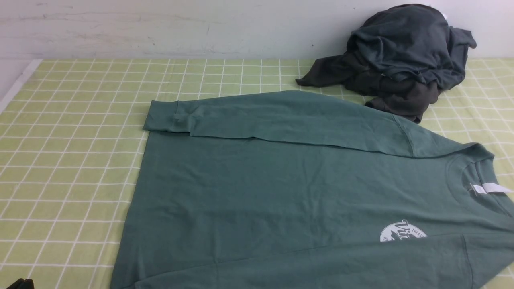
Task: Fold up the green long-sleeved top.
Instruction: Use the left arm to clamp the cuff closest to it
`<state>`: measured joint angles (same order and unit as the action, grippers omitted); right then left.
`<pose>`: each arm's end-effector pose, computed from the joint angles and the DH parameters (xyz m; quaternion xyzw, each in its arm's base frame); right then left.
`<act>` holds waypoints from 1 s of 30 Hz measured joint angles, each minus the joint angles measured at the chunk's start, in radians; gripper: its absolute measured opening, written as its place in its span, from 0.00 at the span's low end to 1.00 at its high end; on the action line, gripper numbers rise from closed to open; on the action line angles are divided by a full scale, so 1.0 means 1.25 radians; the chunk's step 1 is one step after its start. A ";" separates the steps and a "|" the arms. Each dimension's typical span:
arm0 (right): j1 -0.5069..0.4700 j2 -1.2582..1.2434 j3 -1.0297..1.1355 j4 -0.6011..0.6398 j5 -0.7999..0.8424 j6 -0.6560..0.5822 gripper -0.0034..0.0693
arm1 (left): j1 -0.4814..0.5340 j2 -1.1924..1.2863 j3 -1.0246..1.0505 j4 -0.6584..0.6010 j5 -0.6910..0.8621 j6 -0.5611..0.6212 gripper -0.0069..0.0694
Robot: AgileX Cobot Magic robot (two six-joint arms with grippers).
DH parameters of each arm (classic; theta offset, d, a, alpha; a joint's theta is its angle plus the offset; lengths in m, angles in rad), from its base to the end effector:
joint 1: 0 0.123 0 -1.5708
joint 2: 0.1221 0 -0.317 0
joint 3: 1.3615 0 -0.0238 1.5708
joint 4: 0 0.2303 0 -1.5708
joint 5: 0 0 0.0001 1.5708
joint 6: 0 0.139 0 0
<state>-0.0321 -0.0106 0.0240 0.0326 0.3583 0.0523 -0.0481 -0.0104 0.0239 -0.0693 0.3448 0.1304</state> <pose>0.0463 0.0001 0.1599 0.0425 0.7990 0.0198 0.5995 0.0466 -0.0055 0.1618 0.0521 0.7942 -0.0042 0.6054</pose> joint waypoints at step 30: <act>0.000 0.144 -0.186 -0.148 -0.585 0.153 0.03 | 0.000 0.283 -0.376 -0.065 -0.356 -0.060 0.09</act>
<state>-0.0321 0.1691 -0.2088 -0.1530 -0.3732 0.2436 -0.0481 0.3437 -0.4455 -0.1499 -0.0999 0.0549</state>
